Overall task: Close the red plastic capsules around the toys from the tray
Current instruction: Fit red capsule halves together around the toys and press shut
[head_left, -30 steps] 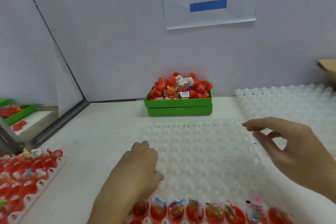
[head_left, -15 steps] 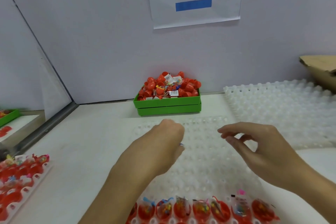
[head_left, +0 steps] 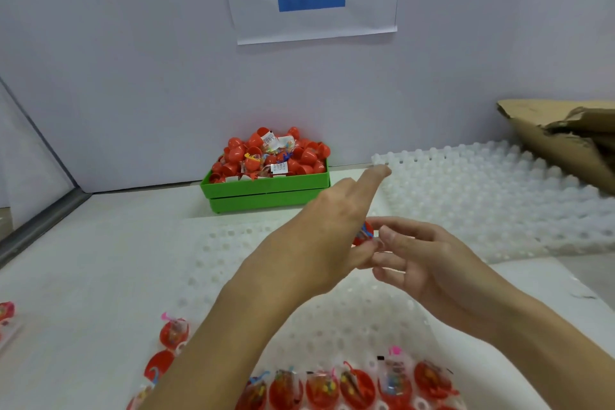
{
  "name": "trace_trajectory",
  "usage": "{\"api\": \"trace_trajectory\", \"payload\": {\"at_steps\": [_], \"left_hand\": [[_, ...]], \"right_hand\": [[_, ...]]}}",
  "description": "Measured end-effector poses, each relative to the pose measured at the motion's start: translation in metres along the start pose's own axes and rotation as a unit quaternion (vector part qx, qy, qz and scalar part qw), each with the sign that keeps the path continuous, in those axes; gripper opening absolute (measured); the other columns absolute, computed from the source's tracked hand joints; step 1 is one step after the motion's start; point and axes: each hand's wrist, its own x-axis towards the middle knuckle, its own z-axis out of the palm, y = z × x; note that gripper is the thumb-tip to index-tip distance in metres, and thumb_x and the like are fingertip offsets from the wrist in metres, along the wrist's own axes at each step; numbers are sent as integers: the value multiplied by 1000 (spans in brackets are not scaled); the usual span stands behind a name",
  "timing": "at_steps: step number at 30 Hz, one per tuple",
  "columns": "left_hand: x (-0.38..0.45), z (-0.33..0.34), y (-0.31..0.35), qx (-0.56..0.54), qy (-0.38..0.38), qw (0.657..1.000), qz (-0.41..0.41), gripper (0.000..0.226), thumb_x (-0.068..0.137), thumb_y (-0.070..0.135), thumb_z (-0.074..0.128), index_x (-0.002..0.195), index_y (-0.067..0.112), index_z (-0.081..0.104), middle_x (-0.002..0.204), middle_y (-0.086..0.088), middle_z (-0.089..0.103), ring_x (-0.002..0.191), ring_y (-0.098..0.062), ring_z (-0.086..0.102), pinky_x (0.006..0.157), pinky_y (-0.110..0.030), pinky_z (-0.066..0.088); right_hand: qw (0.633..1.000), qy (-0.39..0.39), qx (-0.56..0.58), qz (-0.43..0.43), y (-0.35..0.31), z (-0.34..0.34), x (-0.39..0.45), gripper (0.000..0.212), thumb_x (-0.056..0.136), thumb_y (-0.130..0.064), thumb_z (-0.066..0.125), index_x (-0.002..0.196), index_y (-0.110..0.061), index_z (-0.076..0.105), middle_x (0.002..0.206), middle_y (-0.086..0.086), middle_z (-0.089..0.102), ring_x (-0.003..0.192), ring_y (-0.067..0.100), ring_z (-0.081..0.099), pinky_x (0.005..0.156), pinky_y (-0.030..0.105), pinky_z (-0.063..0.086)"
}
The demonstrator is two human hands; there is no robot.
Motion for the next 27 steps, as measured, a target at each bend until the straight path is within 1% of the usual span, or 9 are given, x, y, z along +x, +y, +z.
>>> {"api": "trace_trajectory", "payload": {"at_steps": [5, 7, 10, 12, 15, 19, 21, 25, 27], "left_hand": [[-2, 3, 3, -9, -9, 1000, 11, 78, 87, 20, 70, 148, 33, 23, 116, 1, 51, 99, -15, 55, 84, -38, 54], [-6, 2, 1, -14, 11, 1000, 12, 83, 84, 32, 74, 146, 39, 20, 121, 7, 49, 106, -11, 53, 89, -31, 53], [-14, -2, -9, -34, 50, 998, -19, 89, 75, 52, 76, 144, 43, 21, 135, 19, 45, 123, 4, 43, 99, -15, 41], [-24, -4, -17, -99, 50, 991, -78, 90, 65, 59, 79, 140, 40, 32, 125, 21, 53, 115, 8, 49, 91, -14, 48], [-37, 2, -24, -272, 28, 948, -165, 74, 58, 43, 86, 124, 29, 55, 102, 9, 70, 95, -1, 67, 79, -19, 56], [-48, 11, -26, -385, 83, 903, -172, 27, 74, 5, 83, 95, 20, 73, 88, -3, 77, 83, -20, 74, 76, -27, 59], [-51, 13, -27, -418, 111, 887, -164, 22, 79, 4, 79, 91, 21, 73, 90, -4, 77, 83, -23, 75, 76, -30, 60], [-59, 13, -24, -473, 134, 856, -162, 16, 77, 19, 76, 92, 22, 72, 93, -4, 77, 85, -24, 75, 74, -26, 59], [-62, 15, -26, -475, 138, 852, -170, 15, 79, 14, 74, 94, 18, 71, 92, -4, 77, 84, -24, 75, 73, -25, 59]], "right_hand": [[999, -9, 41, 18, 2, 3, 1, 24, 87, -20, 70, 103, -3, 74, 94, 10, 70, 81, 16, 68, 72, 20, 55], [997, 5, 74, 21, 3, 3, 0, 27, 81, -22, 72, 101, -4, 75, 91, 8, 70, 77, 13, 67, 76, 20, 56], [990, 32, 134, 30, 0, 3, 0, 32, 75, -22, 75, 101, -4, 76, 93, 10, 70, 78, 15, 67, 75, 21, 58], [987, 45, 153, 36, -1, 2, 0, 32, 72, -23, 77, 98, -4, 77, 89, 10, 68, 77, 16, 66, 73, 20, 58], [985, 34, 162, 40, 0, 5, -1, 31, 69, -24, 78, 95, -6, 78, 85, 8, 68, 73, 15, 65, 70, 20, 58], [987, 23, 156, 42, 3, 8, 0, 32, 72, -27, 76, 96, -6, 78, 83, 8, 66, 71, 15, 64, 69, 20, 57], [990, 33, 132, 39, 5, 9, 0, 31, 72, -29, 75, 92, -6, 78, 82, 9, 67, 71, 16, 66, 66, 20, 57], [997, 44, 66, 23, 9, 13, 2, 31, 73, -27, 72, 92, -3, 78, 88, 17, 72, 78, 22, 72, 64, 20, 56], [998, 51, 34, 15, 10, 15, 2, 32, 70, -25, 75, 92, -2, 78, 88, 21, 72, 78, 25, 73, 63, 20, 56]]}}
